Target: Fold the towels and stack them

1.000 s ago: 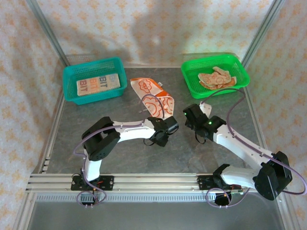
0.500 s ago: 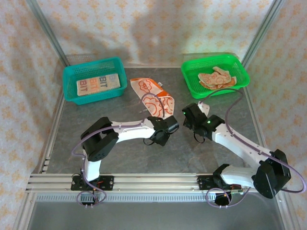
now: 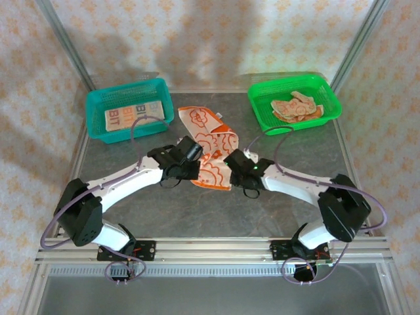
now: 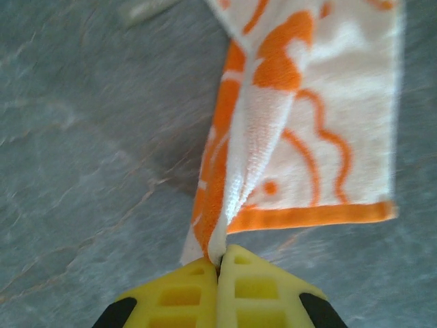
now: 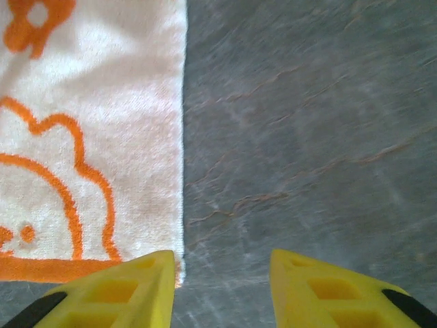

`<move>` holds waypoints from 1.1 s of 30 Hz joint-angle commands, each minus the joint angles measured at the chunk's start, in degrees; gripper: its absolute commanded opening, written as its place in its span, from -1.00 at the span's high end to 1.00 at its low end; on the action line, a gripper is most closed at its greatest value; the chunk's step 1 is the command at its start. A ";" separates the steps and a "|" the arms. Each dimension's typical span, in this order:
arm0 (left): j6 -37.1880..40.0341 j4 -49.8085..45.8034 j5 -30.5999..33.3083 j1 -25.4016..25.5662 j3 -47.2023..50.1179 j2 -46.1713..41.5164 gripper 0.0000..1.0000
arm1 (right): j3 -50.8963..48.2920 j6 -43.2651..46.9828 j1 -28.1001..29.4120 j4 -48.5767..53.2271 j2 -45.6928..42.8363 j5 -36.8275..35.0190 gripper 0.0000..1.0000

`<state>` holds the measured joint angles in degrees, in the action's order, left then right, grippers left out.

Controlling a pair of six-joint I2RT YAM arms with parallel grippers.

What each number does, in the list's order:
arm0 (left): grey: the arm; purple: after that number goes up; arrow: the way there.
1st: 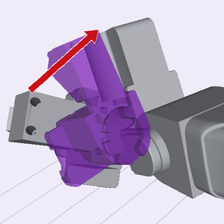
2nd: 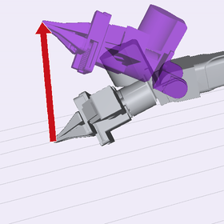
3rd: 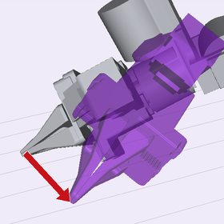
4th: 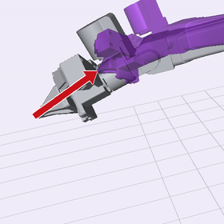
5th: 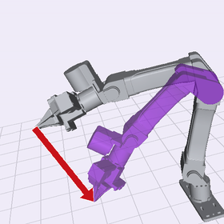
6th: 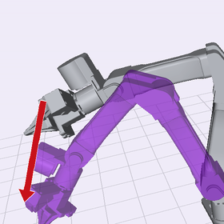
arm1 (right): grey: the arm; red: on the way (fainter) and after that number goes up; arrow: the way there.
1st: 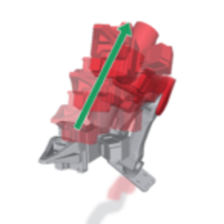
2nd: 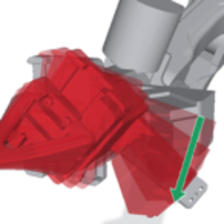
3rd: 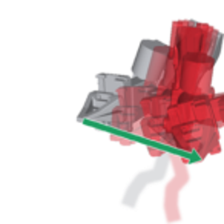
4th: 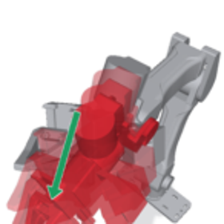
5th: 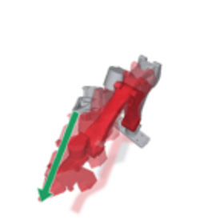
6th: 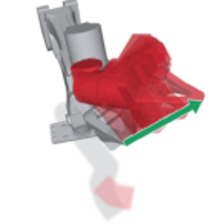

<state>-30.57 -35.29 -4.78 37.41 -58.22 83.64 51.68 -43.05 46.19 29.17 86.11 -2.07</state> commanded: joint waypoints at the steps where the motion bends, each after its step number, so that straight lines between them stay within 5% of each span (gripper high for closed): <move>1: -2.36 2.32 -3.44 -3.11 4.01 -1.25 1.00 | 3.75 -3.58 2.32 -0.47 4.10 -1.12 0.24; 18: -2.57 4.09 -6.18 -6.32 7.23 -1.52 1.00 | 5.48 -5.46 4.71 0.27 13.95 -0.04 0.34; 22: -2.85 4.41 -6.62 -6.49 7.25 -1.43 1.00 | 5.14 -6.24 5.41 0.14 15.25 0.57 0.69; 25: -3.18 4.44 -6.99 -6.60 6.94 -1.81 1.00 | 4.65 -6.55 5.44 -0.04 13.65 0.02 1.00; 33: -4.89 1.19 -8.56 -7.66 1.19 -6.95 1.00 | 8.48 -1.33 5.35 4.83 0.29 -7.93 1.00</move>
<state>-34.09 -32.60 -12.84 30.33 -52.69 80.12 57.08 -47.05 51.40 31.05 93.14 -4.21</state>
